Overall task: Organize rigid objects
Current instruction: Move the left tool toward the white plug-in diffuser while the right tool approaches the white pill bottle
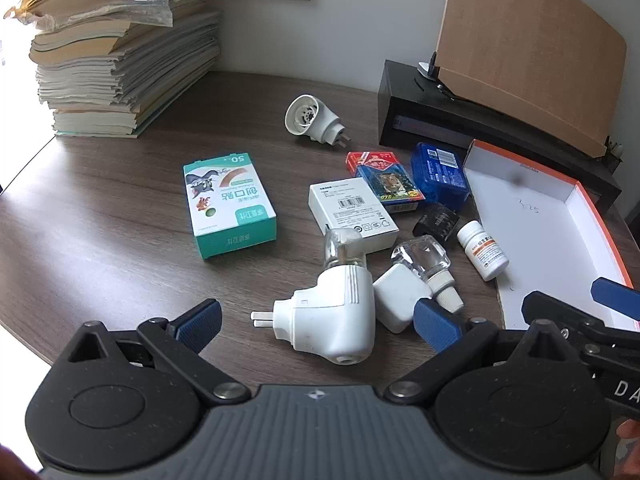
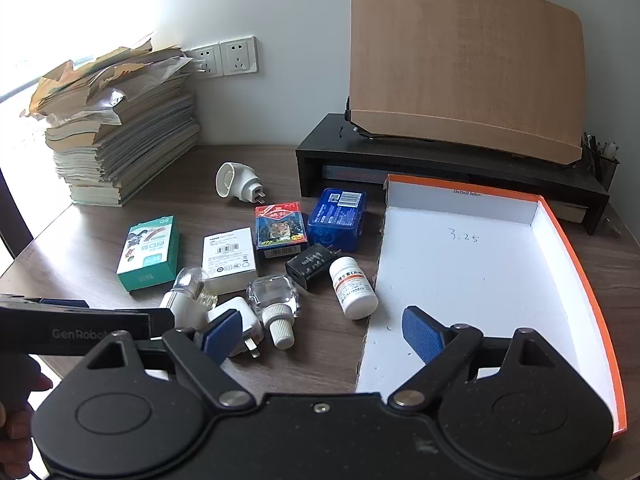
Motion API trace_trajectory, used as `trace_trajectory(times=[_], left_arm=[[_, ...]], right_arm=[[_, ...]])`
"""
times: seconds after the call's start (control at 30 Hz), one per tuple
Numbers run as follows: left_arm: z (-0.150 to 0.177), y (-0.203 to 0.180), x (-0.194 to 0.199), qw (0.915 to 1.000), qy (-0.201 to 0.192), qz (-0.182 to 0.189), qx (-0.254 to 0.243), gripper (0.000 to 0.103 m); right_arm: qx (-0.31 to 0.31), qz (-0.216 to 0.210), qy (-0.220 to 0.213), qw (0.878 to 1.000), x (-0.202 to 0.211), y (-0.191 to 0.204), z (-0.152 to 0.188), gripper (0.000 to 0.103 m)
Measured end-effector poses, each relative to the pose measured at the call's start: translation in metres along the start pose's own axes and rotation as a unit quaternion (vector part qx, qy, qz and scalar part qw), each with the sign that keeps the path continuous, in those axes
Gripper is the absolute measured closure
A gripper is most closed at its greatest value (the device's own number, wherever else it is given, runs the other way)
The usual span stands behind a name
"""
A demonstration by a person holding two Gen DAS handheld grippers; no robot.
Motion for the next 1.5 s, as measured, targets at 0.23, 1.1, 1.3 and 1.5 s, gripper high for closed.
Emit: trace_trajectory(times=[0.23,1.1,1.3,1.5], left_arm=[[0.003,0.01,-0.003,1.0,0.005,0.001,-0.002,0.0],[0.008,0.002,-0.015,0.9973,0.015,0.029,-0.066,0.0],[0.007,0.001,-0.017,0.9964,0.015,0.032,-0.077,0.0],[0.005,0.0,-0.021,0.9956,0.017,0.037,-0.084,0.0]], right_arm=[[-0.011,-0.01,0.009,1.0,-0.002,0.004,0.003,0.001],[-0.034,0.017,0.01,0.999,0.006,0.013,0.016,0.001],[-0.04,0.024,0.009,0.999,0.007,0.014,0.016,0.001],[-0.044,0.03,0.01,0.999,0.005,0.013,0.017,0.001]])
Point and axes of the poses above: each gripper's, at about its wrist camera, not at the fingertips, and x roughly against the way its jaws point, y to its left, z to its underside, the point moved 3 cm from there along -x, roughly the way its jaws point, and after that the axes turned 5 degrees about y, right-handed, at the moved point
